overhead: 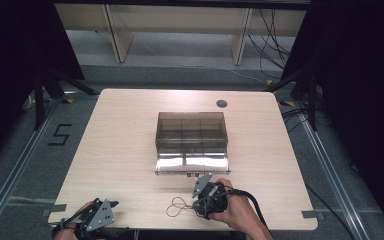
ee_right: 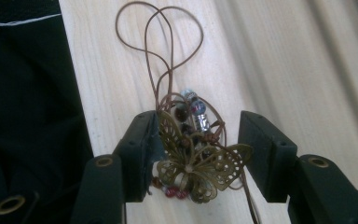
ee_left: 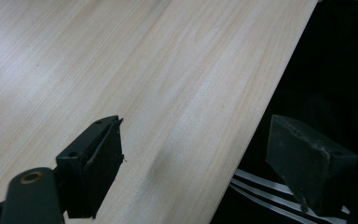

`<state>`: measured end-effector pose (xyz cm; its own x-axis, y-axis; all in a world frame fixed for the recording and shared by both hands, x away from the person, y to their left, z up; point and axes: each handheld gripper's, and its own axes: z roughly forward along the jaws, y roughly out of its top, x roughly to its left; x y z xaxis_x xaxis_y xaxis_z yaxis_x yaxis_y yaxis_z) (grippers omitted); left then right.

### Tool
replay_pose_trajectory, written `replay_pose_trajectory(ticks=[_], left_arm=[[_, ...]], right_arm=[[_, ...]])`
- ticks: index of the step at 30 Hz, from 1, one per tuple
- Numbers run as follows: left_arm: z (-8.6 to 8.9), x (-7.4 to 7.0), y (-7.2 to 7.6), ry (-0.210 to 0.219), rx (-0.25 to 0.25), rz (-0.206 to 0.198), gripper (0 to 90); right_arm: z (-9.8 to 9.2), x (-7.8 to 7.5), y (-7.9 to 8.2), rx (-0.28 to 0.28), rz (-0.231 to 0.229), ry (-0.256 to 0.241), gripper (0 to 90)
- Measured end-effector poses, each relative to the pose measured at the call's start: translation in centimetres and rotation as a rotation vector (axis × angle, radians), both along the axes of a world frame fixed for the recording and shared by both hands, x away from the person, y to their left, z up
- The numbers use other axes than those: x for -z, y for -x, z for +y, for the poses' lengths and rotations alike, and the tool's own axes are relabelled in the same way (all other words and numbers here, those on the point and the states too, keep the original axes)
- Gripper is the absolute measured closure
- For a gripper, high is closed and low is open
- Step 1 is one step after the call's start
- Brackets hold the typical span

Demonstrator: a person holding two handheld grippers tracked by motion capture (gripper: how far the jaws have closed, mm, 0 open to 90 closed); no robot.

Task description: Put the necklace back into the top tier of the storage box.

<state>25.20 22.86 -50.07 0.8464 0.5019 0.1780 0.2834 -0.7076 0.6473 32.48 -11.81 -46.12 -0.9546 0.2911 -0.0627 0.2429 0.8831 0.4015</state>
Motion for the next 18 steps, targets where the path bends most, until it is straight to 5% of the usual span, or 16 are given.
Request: replay_pose_trajectory(ticks=[6,18], left_arm=[[0.2,-0.1,0.0,-0.002,-0.018,-0.021,18.0],[0.2,0.0,-0.1,-0.002,-0.007,0.004,18.0]], right_arm=[[-0.1,-2.0,0.1,0.025,-0.011,0.010,48.8],[-0.2,-5.0,-0.7,0.024,-0.027,-0.014,48.9]])
